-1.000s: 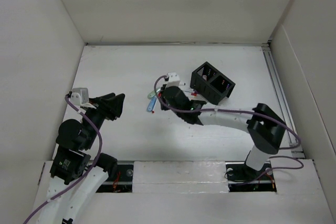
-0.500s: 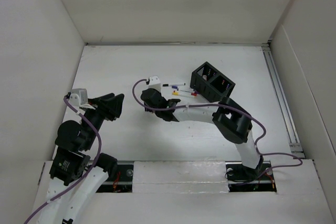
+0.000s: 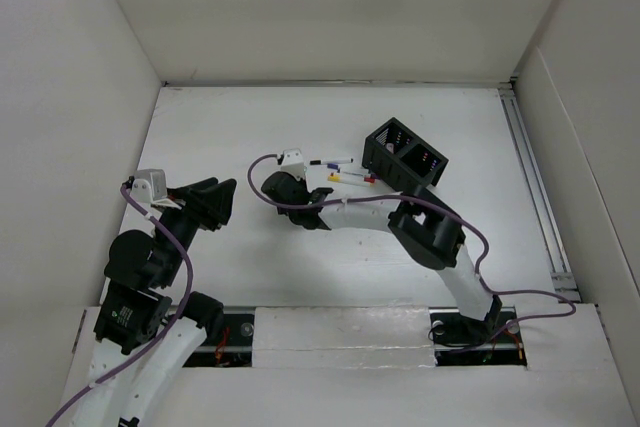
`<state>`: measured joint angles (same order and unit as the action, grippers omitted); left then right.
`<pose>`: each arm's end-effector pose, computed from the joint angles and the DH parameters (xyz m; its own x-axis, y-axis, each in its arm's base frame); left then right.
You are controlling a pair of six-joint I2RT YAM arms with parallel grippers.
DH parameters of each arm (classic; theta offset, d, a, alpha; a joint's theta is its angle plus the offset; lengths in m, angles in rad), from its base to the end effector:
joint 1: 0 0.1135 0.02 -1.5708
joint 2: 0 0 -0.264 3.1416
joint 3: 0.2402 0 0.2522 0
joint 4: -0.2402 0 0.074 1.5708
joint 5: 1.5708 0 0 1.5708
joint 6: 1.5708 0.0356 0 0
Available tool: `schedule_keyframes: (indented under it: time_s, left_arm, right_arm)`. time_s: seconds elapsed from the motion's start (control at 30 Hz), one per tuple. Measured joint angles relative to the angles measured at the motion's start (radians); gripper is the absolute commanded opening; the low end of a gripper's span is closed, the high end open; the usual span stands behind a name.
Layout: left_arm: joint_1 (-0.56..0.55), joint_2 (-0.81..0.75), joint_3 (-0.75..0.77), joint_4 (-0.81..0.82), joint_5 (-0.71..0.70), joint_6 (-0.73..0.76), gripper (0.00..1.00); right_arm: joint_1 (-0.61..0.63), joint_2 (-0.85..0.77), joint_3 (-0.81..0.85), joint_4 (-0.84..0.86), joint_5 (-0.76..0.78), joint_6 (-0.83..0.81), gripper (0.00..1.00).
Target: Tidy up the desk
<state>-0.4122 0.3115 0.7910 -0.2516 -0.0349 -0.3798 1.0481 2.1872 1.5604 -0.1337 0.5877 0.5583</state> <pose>0.0601 -0.0249 0.3854 0.0554 -0.4286 -0.9018 0.4197 0.8295 -0.3685 0.2574 0.4072 0.1624 -0.5676 -0.1021 -0.8169 -0.2592 0.9640 0.0597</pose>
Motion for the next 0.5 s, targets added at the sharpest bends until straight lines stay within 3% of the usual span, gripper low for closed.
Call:
schedule_keyframes:
  time_s: [0.5]
  left_arm:
    - [0.000, 0.000, 0.000, 0.000, 0.001, 0.000, 0.44]
  right_arm:
    - [-0.002, 0.031, 0.020, -0.018, 0.011, 0.032, 0.45]
